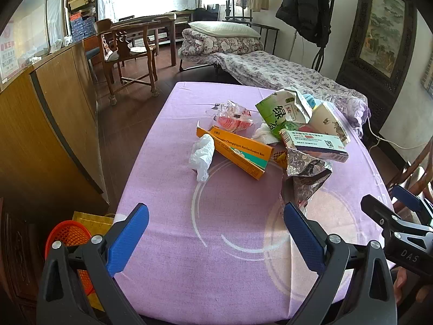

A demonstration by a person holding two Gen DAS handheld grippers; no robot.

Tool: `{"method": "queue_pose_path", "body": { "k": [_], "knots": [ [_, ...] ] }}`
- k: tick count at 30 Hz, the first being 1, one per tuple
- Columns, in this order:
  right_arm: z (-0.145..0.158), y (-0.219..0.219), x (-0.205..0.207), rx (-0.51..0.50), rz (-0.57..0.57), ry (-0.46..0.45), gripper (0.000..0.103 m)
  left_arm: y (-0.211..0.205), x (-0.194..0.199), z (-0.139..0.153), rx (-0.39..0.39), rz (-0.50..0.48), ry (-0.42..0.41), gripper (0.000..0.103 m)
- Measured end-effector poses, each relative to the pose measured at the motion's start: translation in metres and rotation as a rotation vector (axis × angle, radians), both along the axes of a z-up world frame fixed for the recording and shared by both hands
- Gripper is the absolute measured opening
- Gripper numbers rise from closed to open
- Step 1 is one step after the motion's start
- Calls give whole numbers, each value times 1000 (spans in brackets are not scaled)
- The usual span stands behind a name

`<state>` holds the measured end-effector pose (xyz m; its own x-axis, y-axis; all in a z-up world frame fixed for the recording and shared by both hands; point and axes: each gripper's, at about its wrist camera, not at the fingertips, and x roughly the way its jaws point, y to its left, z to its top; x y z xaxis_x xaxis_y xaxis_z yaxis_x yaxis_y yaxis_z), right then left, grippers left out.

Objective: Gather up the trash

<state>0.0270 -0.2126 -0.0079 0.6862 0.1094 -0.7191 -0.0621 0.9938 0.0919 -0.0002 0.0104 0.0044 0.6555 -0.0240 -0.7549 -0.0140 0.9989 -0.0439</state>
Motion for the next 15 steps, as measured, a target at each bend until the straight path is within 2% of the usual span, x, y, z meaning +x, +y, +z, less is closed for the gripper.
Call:
{"method": "queue_pose_path", "body": {
  "k": [15],
  "knots": [
    [0,0,0,2,-2,-3,97,0,0,0,-1,1,0,97]
  ]
}}
